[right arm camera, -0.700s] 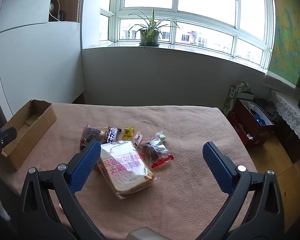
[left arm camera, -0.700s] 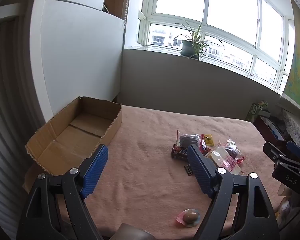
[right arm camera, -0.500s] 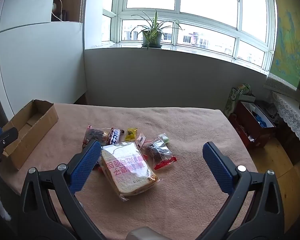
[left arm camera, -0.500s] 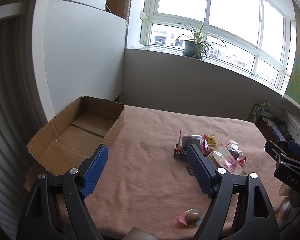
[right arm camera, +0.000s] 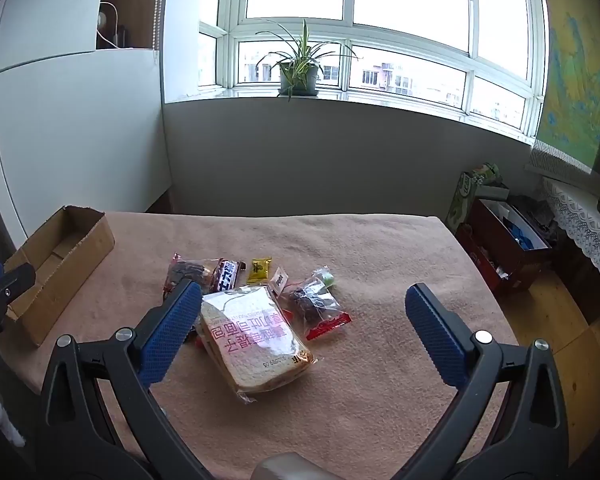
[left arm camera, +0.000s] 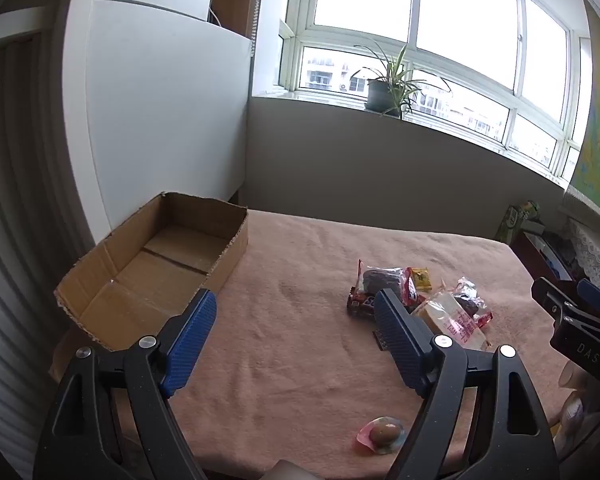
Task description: Organize snacks
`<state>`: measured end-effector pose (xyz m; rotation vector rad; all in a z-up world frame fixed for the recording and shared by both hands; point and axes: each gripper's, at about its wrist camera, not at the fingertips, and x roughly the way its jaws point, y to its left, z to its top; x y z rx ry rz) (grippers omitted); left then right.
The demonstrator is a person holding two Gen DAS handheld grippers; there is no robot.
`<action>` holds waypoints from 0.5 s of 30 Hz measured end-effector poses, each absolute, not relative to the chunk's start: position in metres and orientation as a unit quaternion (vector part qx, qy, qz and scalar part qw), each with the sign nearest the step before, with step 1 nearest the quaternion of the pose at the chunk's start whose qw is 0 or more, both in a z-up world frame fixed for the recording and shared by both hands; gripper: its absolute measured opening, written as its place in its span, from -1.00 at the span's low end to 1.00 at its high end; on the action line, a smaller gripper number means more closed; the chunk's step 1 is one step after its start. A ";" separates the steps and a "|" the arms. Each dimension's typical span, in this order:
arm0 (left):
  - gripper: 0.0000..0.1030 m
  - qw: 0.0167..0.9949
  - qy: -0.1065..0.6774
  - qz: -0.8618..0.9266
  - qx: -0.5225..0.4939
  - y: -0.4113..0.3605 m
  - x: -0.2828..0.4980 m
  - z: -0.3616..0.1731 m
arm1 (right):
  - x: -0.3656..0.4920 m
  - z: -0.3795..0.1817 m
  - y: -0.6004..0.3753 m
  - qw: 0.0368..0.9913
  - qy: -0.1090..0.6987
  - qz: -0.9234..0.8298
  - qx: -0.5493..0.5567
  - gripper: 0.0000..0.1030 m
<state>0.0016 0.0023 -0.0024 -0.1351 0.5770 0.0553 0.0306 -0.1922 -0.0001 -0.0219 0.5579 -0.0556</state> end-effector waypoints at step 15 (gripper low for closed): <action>0.58 0.955 0.286 0.027 -0.068 0.003 0.002 -0.002 | 0.032 0.000 -0.193 0.961 0.275 -0.028 -0.010 1.00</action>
